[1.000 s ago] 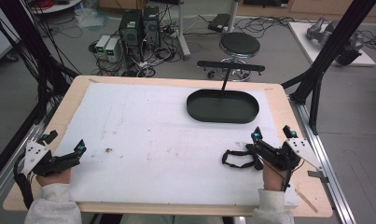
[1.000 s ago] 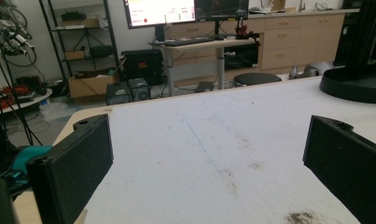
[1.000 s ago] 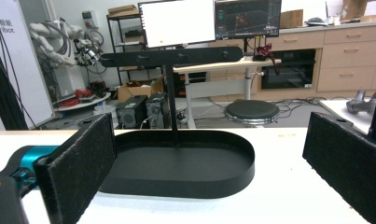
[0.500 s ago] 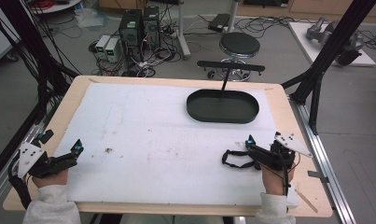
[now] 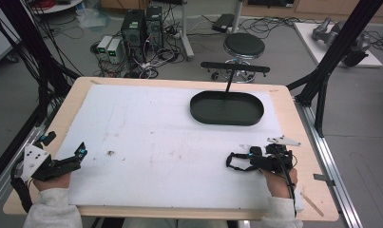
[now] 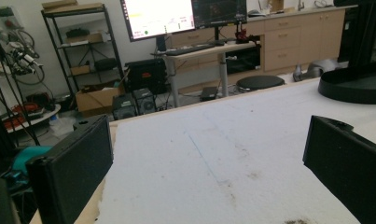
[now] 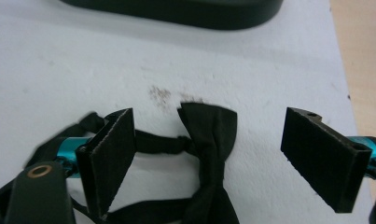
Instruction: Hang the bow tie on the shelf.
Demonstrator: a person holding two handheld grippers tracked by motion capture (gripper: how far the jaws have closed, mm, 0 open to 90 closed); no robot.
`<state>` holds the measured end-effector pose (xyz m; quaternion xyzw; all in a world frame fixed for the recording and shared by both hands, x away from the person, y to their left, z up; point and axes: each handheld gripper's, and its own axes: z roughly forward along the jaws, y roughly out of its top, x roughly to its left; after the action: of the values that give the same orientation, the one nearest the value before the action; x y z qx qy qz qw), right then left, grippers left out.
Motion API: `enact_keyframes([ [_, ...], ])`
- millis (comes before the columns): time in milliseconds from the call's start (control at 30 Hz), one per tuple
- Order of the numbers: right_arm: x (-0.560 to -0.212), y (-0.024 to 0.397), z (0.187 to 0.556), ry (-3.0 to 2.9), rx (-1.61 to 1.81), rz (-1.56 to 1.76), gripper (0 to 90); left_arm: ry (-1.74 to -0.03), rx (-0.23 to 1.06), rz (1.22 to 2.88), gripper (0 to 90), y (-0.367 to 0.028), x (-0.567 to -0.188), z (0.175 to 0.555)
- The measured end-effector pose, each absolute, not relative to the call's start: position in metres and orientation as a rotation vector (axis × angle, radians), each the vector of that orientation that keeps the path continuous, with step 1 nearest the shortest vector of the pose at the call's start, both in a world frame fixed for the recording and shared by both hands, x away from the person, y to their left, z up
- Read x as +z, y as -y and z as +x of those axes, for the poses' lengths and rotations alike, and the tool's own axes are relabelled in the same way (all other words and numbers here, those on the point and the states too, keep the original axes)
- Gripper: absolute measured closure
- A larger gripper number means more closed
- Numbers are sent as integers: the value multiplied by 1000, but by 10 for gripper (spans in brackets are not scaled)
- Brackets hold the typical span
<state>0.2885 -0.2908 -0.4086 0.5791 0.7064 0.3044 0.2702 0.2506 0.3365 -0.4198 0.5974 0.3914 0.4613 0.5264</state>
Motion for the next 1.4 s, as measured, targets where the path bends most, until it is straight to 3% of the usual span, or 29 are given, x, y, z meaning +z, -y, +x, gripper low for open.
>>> enact_keyframes([
  [533, -431, 302, 302, -2026, 747, 1670, 370, -949, 1130, 1457, 17, -334, -423, 253],
  [700, -434, 303, 303, -2050, 719, 1661, 495, -950, 1135, 1461, 17, -334, -423, 253],
  [733, -433, 304, 302, -2055, 729, 1652, 583, -950, 1148, 1466, 17, -334, -423, 252],
  [767, -433, 304, 302, -2055, 729, 1652, 583, -950, 1148, 1466, 17, -334, -423, 252],
  [833, -433, 305, 302, -2053, 740, 1636, 698, -951, 1145, 1471, 17, -333, -424, 253],
  [967, -432, 302, 301, -2034, 726, 1599, 748, -955, 1156, 1478, 18, -331, -424, 253],
  [1400, -391, 298, 279, -1775, 913, 1383, 759, -962, 1182, 1470, 18, -332, -424, 252],
])
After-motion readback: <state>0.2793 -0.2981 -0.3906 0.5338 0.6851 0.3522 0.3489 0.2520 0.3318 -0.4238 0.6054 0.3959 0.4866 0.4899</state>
